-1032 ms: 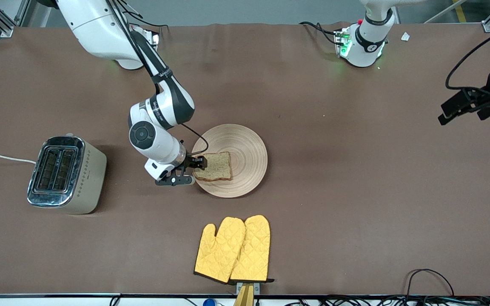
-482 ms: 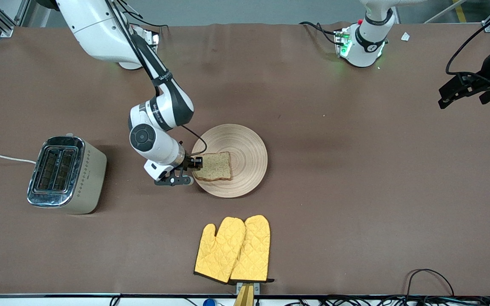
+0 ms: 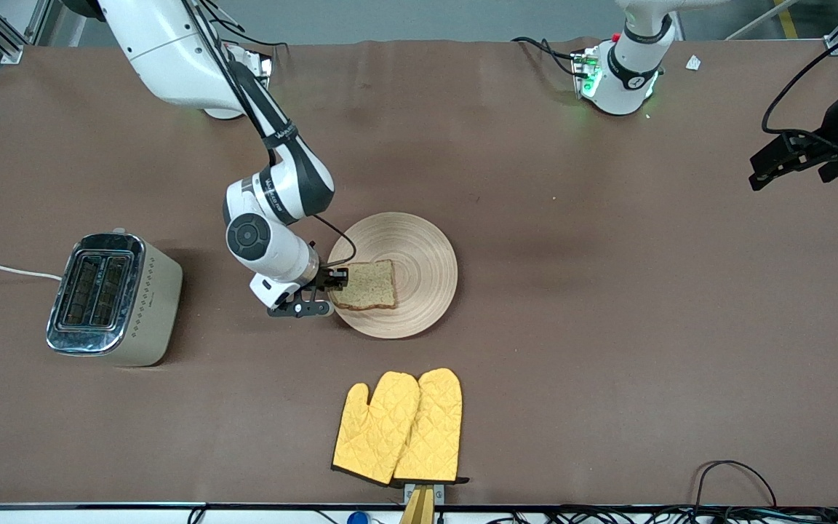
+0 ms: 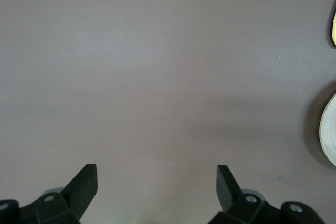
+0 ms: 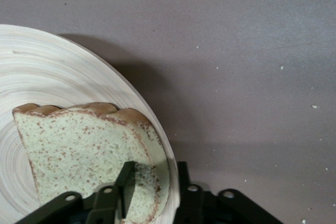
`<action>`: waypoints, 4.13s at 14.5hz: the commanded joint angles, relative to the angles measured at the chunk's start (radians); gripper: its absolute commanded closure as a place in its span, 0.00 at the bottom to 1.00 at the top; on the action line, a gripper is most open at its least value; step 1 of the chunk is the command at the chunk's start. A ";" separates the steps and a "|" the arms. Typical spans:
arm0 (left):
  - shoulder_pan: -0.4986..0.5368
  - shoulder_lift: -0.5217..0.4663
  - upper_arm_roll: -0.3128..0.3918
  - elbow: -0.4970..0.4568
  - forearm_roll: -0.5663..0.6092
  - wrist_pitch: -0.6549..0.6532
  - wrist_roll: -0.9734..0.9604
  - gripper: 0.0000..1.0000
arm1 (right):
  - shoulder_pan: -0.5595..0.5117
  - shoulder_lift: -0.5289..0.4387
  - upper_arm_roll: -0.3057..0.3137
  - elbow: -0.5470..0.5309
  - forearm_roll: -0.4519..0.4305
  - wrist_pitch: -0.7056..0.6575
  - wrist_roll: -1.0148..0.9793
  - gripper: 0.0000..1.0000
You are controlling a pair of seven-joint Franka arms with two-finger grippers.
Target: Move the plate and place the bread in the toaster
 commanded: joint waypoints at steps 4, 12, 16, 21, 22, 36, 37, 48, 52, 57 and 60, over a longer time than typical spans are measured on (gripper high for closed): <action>-0.002 0.007 0.003 0.017 0.020 -0.004 0.019 0.00 | 0.019 -0.012 -0.003 -0.008 0.015 0.000 0.026 0.76; -0.002 0.011 0.003 0.018 0.020 -0.001 0.019 0.00 | 0.019 -0.015 -0.003 0.010 0.013 -0.017 0.024 1.00; -0.002 0.011 0.003 0.018 0.020 -0.001 0.019 0.00 | 0.005 -0.042 -0.018 0.074 -0.024 -0.170 0.030 1.00; -0.003 0.013 0.001 0.018 0.017 -0.001 0.019 0.00 | 0.003 -0.091 -0.093 0.291 -0.161 -0.595 0.036 1.00; -0.003 0.013 0.001 0.018 0.014 0.001 0.019 0.00 | 0.000 -0.107 -0.103 0.308 -0.186 -0.641 0.033 1.00; -0.008 0.014 -0.005 0.017 0.007 0.017 0.024 0.00 | -0.001 -0.231 -0.321 0.355 -0.698 -0.803 -0.030 1.00; -0.008 0.016 -0.005 0.017 0.007 0.017 0.024 0.00 | 0.002 -0.231 -0.321 0.355 -0.735 -0.807 -0.017 1.00; -0.010 0.027 -0.007 0.015 0.006 0.016 0.025 0.00 | -0.057 -0.220 -0.324 0.300 -0.798 -0.803 0.006 1.00; -0.010 0.030 -0.007 0.015 0.006 0.016 0.025 0.00 | -0.057 -0.220 -0.322 0.285 -0.798 -0.809 0.007 1.00; -0.010 0.033 -0.007 0.015 0.006 0.016 0.025 0.00 | -0.057 -0.216 -0.322 0.271 -0.797 -0.809 0.019 1.00; -0.014 0.031 -0.010 0.017 0.009 0.016 0.024 0.00 | -0.067 -0.213 -0.322 0.268 -0.797 -0.804 0.019 1.00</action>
